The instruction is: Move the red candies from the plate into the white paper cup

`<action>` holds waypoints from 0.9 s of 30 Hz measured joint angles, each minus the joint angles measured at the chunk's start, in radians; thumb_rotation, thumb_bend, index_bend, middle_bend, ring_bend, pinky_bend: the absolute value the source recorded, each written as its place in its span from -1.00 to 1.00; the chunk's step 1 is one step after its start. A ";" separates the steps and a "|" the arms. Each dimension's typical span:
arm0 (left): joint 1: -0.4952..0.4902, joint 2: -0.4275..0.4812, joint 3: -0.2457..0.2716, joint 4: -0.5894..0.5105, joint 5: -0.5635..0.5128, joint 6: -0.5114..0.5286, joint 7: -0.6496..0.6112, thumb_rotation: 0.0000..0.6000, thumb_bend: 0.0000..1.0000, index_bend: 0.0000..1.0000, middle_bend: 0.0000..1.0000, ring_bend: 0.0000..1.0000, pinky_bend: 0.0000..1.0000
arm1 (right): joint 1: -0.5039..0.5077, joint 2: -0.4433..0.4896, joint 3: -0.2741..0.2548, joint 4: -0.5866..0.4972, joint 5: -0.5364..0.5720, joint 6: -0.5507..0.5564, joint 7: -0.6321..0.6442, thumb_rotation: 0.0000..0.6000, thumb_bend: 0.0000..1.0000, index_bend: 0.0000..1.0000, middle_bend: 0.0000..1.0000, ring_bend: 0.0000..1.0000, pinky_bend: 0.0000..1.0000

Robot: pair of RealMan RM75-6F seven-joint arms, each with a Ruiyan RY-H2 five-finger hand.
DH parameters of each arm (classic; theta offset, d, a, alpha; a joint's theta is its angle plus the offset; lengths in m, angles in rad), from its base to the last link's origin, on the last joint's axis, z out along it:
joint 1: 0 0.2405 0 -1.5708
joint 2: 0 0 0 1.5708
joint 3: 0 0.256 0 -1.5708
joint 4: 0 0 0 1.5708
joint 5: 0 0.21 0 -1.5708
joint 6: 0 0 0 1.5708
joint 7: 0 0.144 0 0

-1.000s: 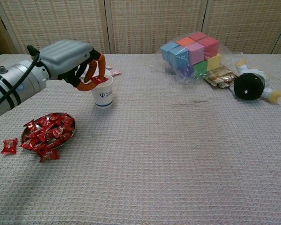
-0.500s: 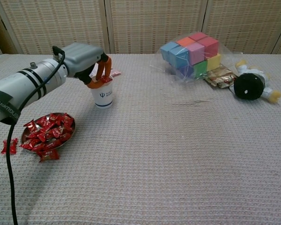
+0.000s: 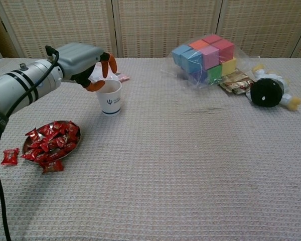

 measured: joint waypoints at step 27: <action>0.346 0.204 0.332 -0.319 0.184 0.199 -0.089 1.00 -0.24 -0.70 -0.61 -0.53 0.90 | -0.016 0.000 -0.044 -0.002 -0.106 0.035 -0.001 1.00 -0.77 -1.00 -1.00 -1.00 -1.00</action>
